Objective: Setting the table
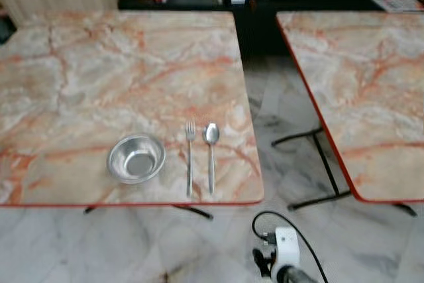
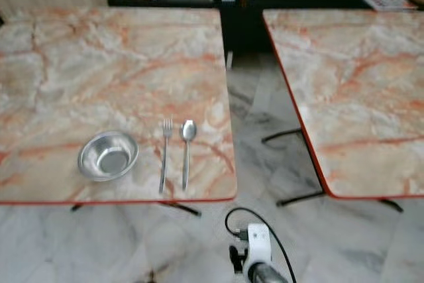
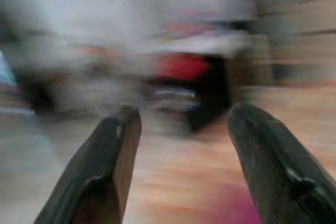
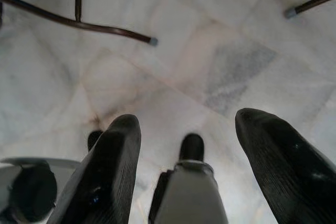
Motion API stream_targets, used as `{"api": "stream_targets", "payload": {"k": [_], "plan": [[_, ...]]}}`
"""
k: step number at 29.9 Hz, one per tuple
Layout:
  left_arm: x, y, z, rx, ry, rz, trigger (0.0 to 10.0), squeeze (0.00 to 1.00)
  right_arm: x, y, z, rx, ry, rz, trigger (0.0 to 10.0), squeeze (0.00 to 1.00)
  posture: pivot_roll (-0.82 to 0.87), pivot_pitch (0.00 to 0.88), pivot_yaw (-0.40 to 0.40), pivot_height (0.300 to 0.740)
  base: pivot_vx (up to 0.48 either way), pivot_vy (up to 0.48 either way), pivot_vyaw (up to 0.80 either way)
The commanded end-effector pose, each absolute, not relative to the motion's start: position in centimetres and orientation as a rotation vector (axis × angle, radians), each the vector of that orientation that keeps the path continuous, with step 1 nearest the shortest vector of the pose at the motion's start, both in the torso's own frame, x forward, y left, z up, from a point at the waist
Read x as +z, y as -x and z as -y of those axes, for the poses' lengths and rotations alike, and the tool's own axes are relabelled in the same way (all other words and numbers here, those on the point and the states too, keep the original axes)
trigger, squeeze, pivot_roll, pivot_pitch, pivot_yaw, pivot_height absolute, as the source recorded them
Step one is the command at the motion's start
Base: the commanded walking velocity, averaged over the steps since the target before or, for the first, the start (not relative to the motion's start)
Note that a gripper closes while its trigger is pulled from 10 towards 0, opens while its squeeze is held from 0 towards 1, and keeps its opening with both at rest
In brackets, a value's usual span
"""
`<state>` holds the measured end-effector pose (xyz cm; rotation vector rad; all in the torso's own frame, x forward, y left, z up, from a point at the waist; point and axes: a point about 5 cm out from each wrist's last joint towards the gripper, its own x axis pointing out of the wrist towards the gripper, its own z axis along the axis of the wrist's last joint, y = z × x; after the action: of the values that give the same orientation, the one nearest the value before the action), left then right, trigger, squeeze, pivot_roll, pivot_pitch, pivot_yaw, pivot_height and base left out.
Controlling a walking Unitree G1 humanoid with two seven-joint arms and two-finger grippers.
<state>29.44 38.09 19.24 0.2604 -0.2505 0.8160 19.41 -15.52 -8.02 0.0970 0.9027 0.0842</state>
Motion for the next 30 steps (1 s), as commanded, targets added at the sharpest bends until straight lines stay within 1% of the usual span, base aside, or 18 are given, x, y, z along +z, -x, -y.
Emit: {"api": "stream_targets", "payload": {"k": [1,2,3,5,6,7,9,10,11,12,13,17,18,21,22,26,28,30], "plan": [[19.3,-31.3,-35.3,0.565,-0.242,0.254,10.0,0.0,-8.1,-19.3,15.4,0.084,-0.101,-0.904,10.0,0.0,0.11,0.142,-0.02,0.74,0.0,0.0,0.0],[18.6,-32.2,-33.2,0.446,-0.19,0.225,10.0,0.0,-8.1,-19.3,15.4,0.084,-0.102,-0.901,10.0,0.0,0.11,0.14,-0.017,0.74,0.0,0.0,0.0],[18.6,-32.2,-33.2,0.446,-0.19,0.225,10.0,0.0,-8.1,-19.3,15.4,0.084,-0.102,-0.901,10.0,0.0,0.11,0.14,-0.017,0.74,0.0,0.0,0.0],[16.8,-33.0,-30.1,0.255,-0.152,0.16,10.0,0.0,-8.0,-19.3,15.5,0.08,-0.103,-0.897,10.0,0.0,0.1,0.138,-0.013,0.74,0.0,0.0,0.0],[16.8,-33.0,-30.1,0.255,-0.152,0.16,10.0,0.0,-8.0,-19.3,15.5,0.08,-0.103,-0.897,10.0,0.0,0.1,0.138,-0.013,0.74,0.0,0.0,0.0],[15.3,-33.3,-27.1,0.064,-0.135,0.113,10.0,0.0,-8.0,-19.4,15.6,0.077,-0.103,-0.894,10.0,0.0,0.09,0.139,-0.014,0.74,0.0,0.0,0.0],[14.9,-33.3,-25.5,-0.045,-0.107,0.098,10.0,0.0,-8.0,-19.4,15.8,0.075,-0.102,-0.893,10.0,0.0,0.09,0.134,-0.014,0.74,0.0,0.0,0.0],[14.9,-33.3,-25.5,-0.045,-0.107,0.098,10.0,0.0,-8.0,-19.4,15.8,0.075,-0.102,-0.893,10.0,0.0,0.09,0.134,-0.014,0.74,0.0,0.0,0.0],[14.8,-33.3,-24.9,-0.097,-0.096,0.094,10.0,0.0,-8.0,-19.4,15.8,0.076,-0.097,-0.895,10.0,0.0,0.09,0.133,-0.014,0.74,0.0,0.0,0.0],[14.8,-33.3,-24.7,-0.108,-0.093,0.091,10.0,0.26,-8.0,-19.3,15.8,0.078,-0.095,-0.896,10.0,0.0,0.09,0.131,-0.014,0.74,0.0,0.0,0.0],[14.8,-33.4,-24.7,-0.112,-0.103,0.088,10.0,0.49,-8.0,-19.3,15.8,0.079,-0.094,-0.897,10.0,0.0,0.09,0.129,-0.015,0.74,0.0,0.0,0.0],[14.8,-33.4,-24.7,-0.12,-0.115,0.08,10.0,0.49,-8.0,-19.3,15.8,0.08,-0.093,-0.898,10.0,0.0,0.09,0.129,-0.015,0.74,0.0,0.0,0.0],[15.1,-33.1,-25.1,-0.137,-0.08,0.076,10.0,1.0,-8.0,-19.3,15.8,0.082,-0.091,-0.898,10.0,0.0,0.09,0.119,-0.012,0.74,0.0,0.0,0.0],[15.6,-32.9,-25.4,-0.157,-0.075,0.077,10.0,1.0,-8.0,-19.3,15.8,0.086,-0.09,-0.897,10.0,0.0,0.09,0.116,-0.012,0.74,0.0,0.0,0.0],[16.0,-32.8,-25.8,-0.162,-0.054,0.077,10.0,0.0,-8.0,-19.3,15.8,0.087,-0.089,-0.897,10.0,0.0,0.09,0.115,-0.011,0.74,0.0,0.0,0.0],[15.7,-32.2,-26.7,-0.223,-0.016,0.029,10.0,0.0,-8.0,-19.4,15.5,0.097,-0.086,-0.899,10.0,0.0,0.1,0.106,-0.009,0.74,0.0,0.0,0.0],[14.6,-31.4,-26.8,-0.29,-0.055,-0.036,10.0,0.0,-8.0,-19.3,15.4,0.1,-0.087,-0.9,10.0,0.0,0.1,0.097,-0.005,0.74,0.0,0.0,0.0],[14.2,-31.1,-27.1,-0.291,-0.06,-0.066,10.0,0.0,-8.0,-19.3,15.4,0.102,-0.088,-0.901,10.0,0.0,0.1,0.095,-0.004,0.74,0.0,0.0,0.0]]}}
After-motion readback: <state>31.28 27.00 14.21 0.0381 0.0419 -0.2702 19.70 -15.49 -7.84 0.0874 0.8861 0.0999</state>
